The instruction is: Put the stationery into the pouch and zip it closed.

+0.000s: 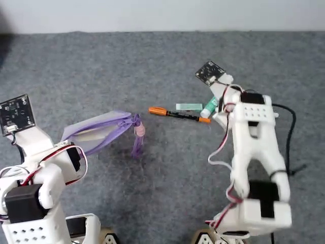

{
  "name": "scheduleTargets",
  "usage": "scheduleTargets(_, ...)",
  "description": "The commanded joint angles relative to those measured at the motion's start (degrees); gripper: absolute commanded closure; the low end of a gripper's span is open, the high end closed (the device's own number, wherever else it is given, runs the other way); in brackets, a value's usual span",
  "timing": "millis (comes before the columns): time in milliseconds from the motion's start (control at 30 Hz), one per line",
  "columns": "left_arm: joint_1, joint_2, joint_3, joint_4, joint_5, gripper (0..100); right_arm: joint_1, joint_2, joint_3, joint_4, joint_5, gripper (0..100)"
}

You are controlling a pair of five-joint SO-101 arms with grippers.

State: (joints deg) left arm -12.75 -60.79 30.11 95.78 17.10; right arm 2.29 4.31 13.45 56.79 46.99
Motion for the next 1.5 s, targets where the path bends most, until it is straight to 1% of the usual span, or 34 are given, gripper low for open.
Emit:
scheduleTargets(0,-0.35,-0.09,-1.80,-0.26,0.35,99,0.57,7.16,-8.35,-1.80,2.73,73.4)
scheduleTargets(233,-0.44,-0.09,-1.80,-0.26,0.35,99,1.19,24.04,-21.36,-1.36,2.99,73.4)
scheduleTargets(367,-0.44,0.00,-1.80,-0.26,0.44,99,1.27,30.55,-24.18,-0.92,2.99,73.9)
scheduleTargets(433,-0.44,0.00,-1.80,-0.26,0.44,99,1.27,30.99,-24.26,0.57,2.81,79.1)
scheduleTargets(567,-0.44,0.00,-1.80,-0.26,0.44,99,1.27,30.81,-24.26,1.80,2.73,99.4)
scheduleTargets(667,-0.44,0.00,-1.80,-0.26,0.44,99,2.24,30.46,-24.26,1.89,2.73,96.4)
scheduleTargets(733,-0.44,0.00,-1.80,-0.26,0.44,99,2.59,29.23,-24.18,1.98,2.73,99.5)
scheduleTargets(833,-0.44,0.00,-1.80,-0.26,0.44,99,3.03,25.54,-24.00,2.68,2.46,99.2)
scheduleTargets(900,-0.44,0.00,-1.80,-0.26,0.44,99,3.47,21.93,-24.00,5.14,-0.70,99.1)
scheduleTargets(1167,-0.44,-0.35,-1.80,0.00,0.44,99,1.63,2.24,-24.00,21.14,-21.01,99.1)
scheduleTargets(1300,-0.44,-0.44,-1.80,0.09,0.53,99,-0.48,-8.13,-23.91,29.67,-29.19,99.1)
scheduleTargets(1467,-0.53,-0.53,-1.80,0.09,0.62,99,-6.90,-21.32,-23.91,38.55,-38.15,99.1)
